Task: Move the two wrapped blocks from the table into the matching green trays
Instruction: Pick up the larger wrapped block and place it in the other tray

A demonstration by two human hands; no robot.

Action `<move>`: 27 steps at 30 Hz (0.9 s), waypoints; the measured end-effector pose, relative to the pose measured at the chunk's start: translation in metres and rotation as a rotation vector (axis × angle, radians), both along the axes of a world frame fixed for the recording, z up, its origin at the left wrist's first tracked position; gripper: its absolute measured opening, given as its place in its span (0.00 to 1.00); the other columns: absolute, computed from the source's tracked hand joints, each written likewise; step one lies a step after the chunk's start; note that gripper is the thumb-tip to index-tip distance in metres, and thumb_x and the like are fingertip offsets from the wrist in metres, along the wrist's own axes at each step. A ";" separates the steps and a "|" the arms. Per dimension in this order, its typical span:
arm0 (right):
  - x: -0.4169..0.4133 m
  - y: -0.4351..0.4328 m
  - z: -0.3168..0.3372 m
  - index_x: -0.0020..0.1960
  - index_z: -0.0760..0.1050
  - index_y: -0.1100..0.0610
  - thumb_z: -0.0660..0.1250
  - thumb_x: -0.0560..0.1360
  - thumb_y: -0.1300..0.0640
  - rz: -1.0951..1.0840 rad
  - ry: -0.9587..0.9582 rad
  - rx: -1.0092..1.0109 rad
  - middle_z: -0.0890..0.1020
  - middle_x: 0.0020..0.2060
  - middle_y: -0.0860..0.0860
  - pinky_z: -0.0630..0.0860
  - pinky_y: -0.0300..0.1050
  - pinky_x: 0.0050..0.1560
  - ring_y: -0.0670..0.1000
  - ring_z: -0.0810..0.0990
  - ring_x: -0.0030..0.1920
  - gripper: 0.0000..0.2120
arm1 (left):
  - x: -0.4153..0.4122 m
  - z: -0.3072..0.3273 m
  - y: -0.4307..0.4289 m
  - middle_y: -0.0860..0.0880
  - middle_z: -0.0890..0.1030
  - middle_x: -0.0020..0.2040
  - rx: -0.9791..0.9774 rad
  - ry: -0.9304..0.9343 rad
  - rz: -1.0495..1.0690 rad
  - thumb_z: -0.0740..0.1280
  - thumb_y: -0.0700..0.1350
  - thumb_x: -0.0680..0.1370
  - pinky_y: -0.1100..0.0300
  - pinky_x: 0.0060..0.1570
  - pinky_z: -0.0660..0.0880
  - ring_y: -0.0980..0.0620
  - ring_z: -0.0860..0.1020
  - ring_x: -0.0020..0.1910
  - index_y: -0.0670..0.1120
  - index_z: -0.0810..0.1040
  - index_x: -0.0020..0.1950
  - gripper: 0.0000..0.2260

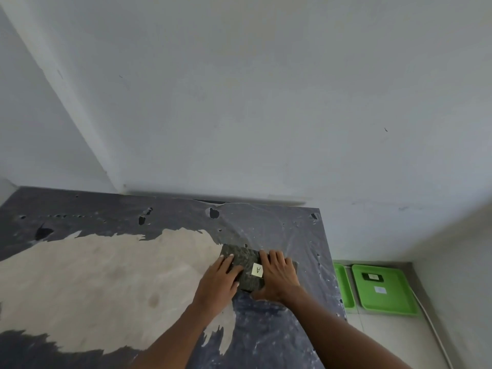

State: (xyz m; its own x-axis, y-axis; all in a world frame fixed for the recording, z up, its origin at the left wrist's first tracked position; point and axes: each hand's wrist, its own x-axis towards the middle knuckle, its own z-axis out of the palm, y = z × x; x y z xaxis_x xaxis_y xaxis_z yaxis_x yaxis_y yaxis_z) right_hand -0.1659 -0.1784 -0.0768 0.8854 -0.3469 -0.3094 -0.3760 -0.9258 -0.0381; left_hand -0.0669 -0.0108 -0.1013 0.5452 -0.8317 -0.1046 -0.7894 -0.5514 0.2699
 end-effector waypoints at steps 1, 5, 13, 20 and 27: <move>-0.001 -0.001 -0.002 0.75 0.52 0.57 0.69 0.61 0.28 -0.011 0.001 0.003 0.67 0.64 0.57 0.67 0.56 0.64 0.59 0.66 0.62 0.55 | -0.002 0.002 -0.001 0.46 0.63 0.78 0.003 0.004 0.033 0.62 0.52 0.82 0.51 0.72 0.69 0.44 0.62 0.77 0.54 0.69 0.72 0.18; 0.001 -0.002 -0.003 0.76 0.51 0.56 0.68 0.61 0.26 -0.089 0.017 0.005 0.67 0.67 0.57 0.64 0.63 0.68 0.62 0.66 0.65 0.56 | -0.011 0.012 -0.013 0.43 0.67 0.72 0.016 0.073 0.316 0.65 0.55 0.80 0.56 0.61 0.78 0.46 0.70 0.69 0.53 0.69 0.71 0.20; 0.003 0.009 0.004 0.72 0.59 0.57 0.59 0.68 0.24 -0.478 -0.027 0.119 0.68 0.66 0.60 0.73 0.57 0.59 0.61 0.69 0.64 0.46 | -0.015 0.025 -0.060 0.42 0.72 0.68 -0.244 0.532 0.511 0.66 0.42 0.80 0.55 0.64 0.73 0.45 0.74 0.65 0.45 0.68 0.71 0.19; 0.002 -0.007 0.007 0.66 0.65 0.63 0.63 0.77 0.51 -0.755 -0.163 0.537 0.73 0.62 0.63 0.76 0.60 0.60 0.63 0.75 0.60 0.22 | -0.018 0.015 -0.070 0.45 0.70 0.64 -0.329 0.514 0.472 0.73 0.47 0.75 0.63 0.56 0.73 0.51 0.75 0.58 0.46 0.71 0.64 0.21; 0.003 -0.027 0.012 0.53 0.73 0.61 0.56 0.78 0.62 -0.705 -0.198 0.547 0.81 0.51 0.60 0.81 0.53 0.47 0.56 0.80 0.46 0.09 | -0.068 -0.004 -0.073 0.41 0.45 0.80 0.036 0.304 0.370 0.68 0.75 0.61 0.41 0.75 0.58 0.38 0.50 0.79 0.48 0.45 0.80 0.59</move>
State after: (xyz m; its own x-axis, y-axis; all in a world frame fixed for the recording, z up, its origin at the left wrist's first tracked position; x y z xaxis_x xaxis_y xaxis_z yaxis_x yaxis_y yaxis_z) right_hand -0.1631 -0.2056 -0.0651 0.5785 -0.6770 -0.4550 -0.7875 -0.3181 -0.5279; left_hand -0.1352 -0.0841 -0.1049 0.7442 -0.5807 -0.3301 -0.4270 -0.7936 0.4335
